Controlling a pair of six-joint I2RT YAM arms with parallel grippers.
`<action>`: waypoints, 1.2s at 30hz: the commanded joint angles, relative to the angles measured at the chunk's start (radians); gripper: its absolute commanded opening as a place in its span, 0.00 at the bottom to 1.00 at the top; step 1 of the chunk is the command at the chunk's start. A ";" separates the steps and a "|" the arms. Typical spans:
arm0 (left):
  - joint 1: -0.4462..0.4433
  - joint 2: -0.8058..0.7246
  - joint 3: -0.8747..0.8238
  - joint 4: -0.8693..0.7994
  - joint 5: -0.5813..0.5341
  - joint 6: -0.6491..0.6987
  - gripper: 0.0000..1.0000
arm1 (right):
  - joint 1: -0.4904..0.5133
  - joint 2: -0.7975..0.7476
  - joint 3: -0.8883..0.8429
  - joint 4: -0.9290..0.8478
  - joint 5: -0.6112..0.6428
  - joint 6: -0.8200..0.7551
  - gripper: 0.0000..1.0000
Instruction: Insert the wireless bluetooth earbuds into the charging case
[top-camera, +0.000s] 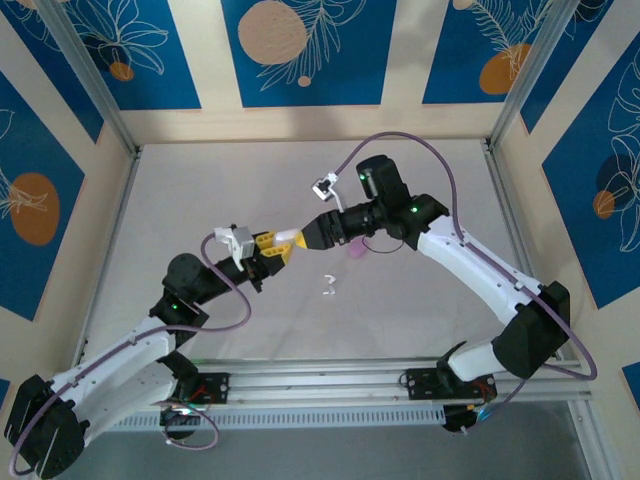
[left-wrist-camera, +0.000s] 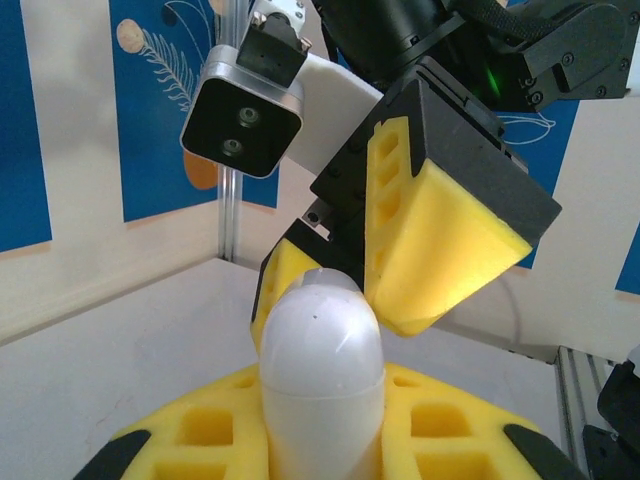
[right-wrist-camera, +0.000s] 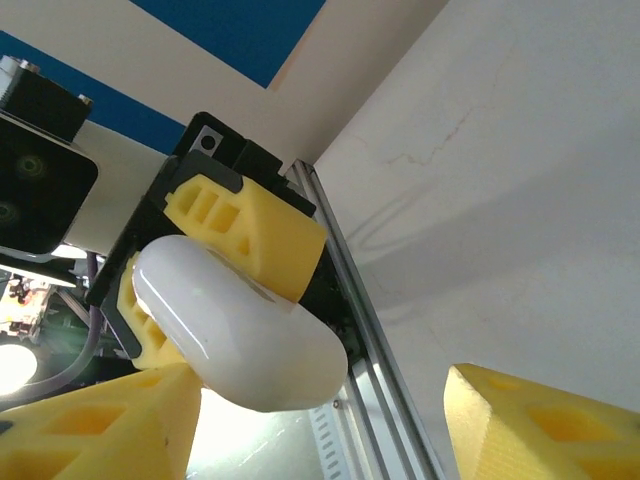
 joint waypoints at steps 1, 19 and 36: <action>-0.015 -0.005 0.006 0.071 0.062 -0.010 0.10 | 0.002 0.014 0.040 -0.006 0.065 -0.013 0.65; -0.014 -0.009 -0.012 0.086 0.070 -0.021 0.12 | -0.024 -0.006 0.067 0.016 0.129 0.038 0.67; -0.014 -0.137 -0.048 -0.058 -0.129 0.042 0.12 | -0.150 -0.047 -0.216 -0.222 0.404 0.249 0.45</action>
